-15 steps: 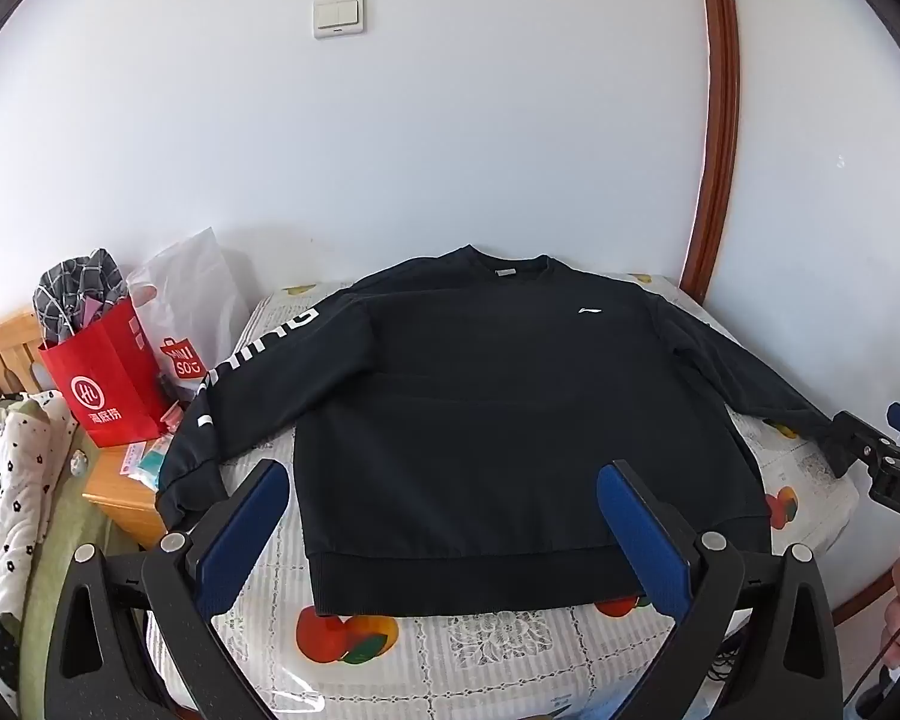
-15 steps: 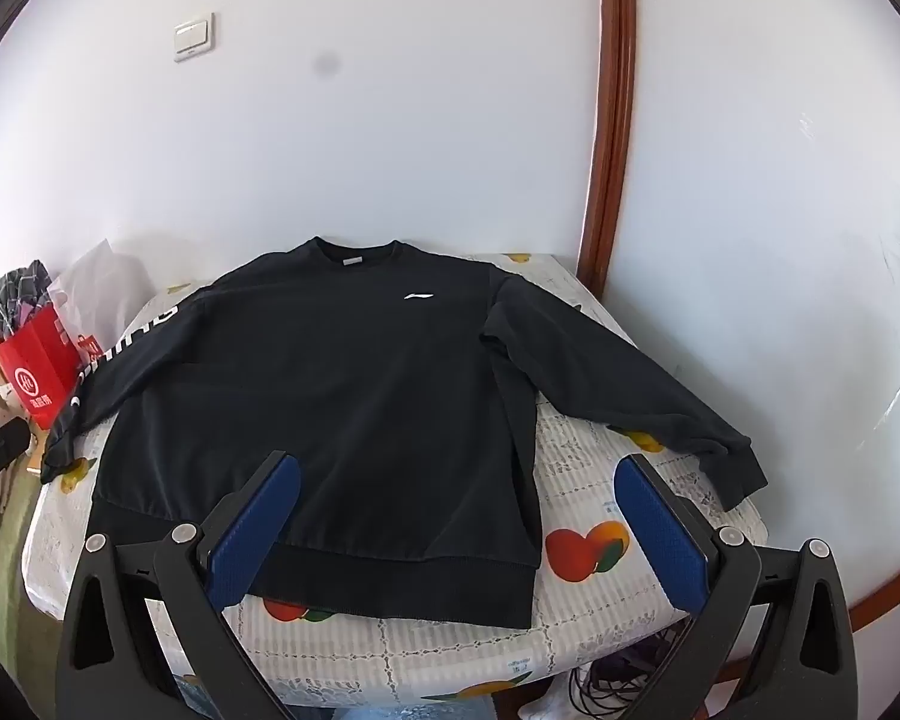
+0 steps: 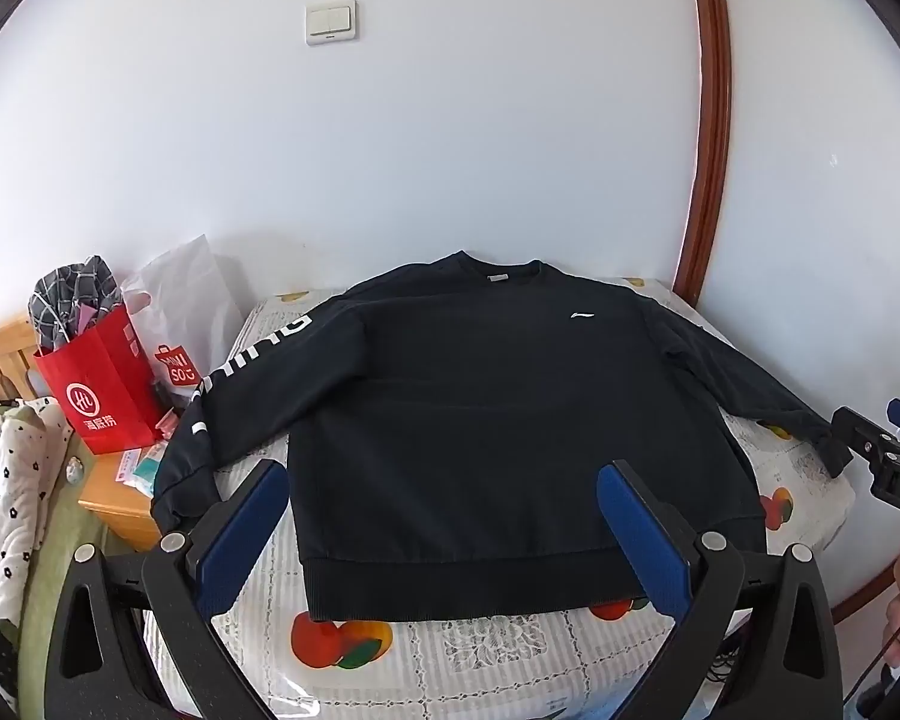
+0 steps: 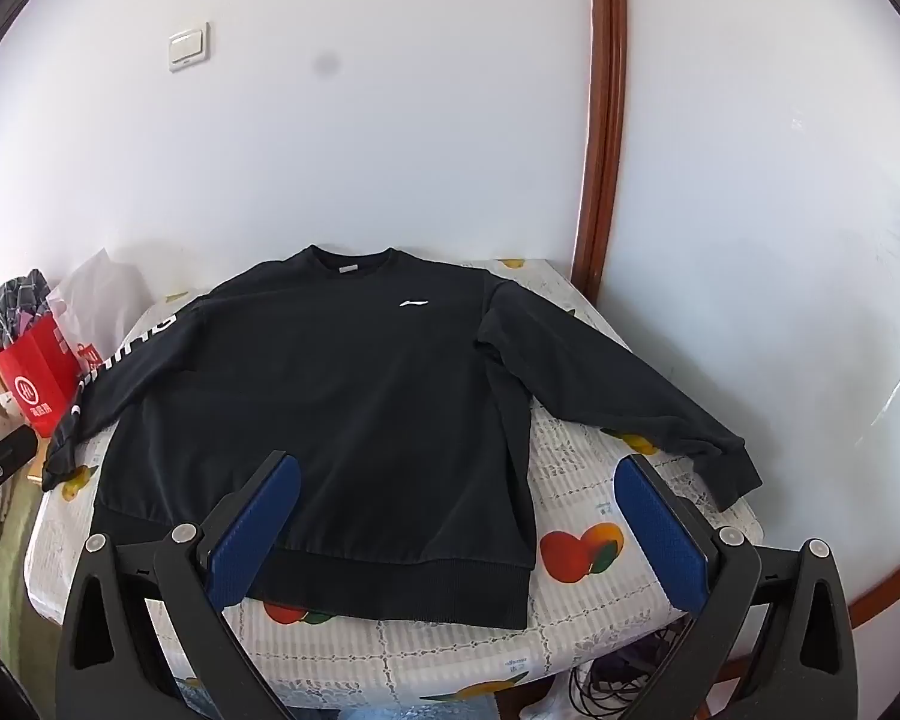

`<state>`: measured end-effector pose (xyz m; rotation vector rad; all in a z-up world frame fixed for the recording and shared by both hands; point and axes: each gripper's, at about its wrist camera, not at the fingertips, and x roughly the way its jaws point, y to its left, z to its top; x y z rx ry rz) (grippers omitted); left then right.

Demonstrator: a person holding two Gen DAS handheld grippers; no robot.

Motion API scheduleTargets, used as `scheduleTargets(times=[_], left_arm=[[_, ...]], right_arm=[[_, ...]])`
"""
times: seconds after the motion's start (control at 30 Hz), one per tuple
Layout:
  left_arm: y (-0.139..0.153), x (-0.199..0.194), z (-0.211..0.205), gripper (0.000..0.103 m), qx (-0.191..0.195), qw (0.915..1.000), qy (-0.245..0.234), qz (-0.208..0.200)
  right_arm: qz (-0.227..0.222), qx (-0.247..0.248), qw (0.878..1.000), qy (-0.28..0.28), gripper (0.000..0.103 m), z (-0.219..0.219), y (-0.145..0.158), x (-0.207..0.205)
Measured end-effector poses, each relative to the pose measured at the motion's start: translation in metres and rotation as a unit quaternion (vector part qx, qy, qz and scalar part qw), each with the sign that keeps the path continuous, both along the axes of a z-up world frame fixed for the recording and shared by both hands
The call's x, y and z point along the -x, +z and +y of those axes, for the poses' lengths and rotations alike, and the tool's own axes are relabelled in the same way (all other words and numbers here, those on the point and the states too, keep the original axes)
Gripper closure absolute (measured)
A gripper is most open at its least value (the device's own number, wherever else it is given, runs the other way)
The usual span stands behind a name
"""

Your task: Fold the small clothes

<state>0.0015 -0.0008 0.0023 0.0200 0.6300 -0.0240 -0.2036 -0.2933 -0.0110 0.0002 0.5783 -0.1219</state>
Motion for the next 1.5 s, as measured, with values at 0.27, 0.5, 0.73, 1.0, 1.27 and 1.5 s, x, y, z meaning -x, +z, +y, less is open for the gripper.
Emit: scheduleTargets(times=[0.27,0.5,0.73,1.0,1.27,1.5], left_arm=[[0.006,0.002,0.000,0.000,0.003,1.0000,0.001,-0.003],[0.006,0.001,0.000,0.000,0.002,1.0000,0.000,-0.003],[0.008,0.000,0.000,0.000,0.001,0.9999,0.009,-0.006],[0.008,0.000,0.001,0.000,0.002,0.9999,0.013,-0.008],[0.005,0.004,0.003,0.000,0.005,0.9998,0.013,-0.010],[0.004,0.007,0.005,0.000,0.007,0.9998,0.012,-0.013]], right_arm=[[0.000,-0.001,1.000,0.000,0.000,-0.001,0.001,0.002],[-0.002,0.000,1.000,-0.001,0.000,0.001,0.003,0.004],[-0.005,0.002,1.000,0.000,0.000,0.002,0.007,0.006],[-0.009,-0.001,1.000,-0.002,0.000,0.005,0.009,0.008],[-0.010,-0.001,1.000,-0.002,0.000,0.007,0.008,0.008],[-0.012,-0.003,1.000,-0.004,0.000,0.007,0.006,0.010]])
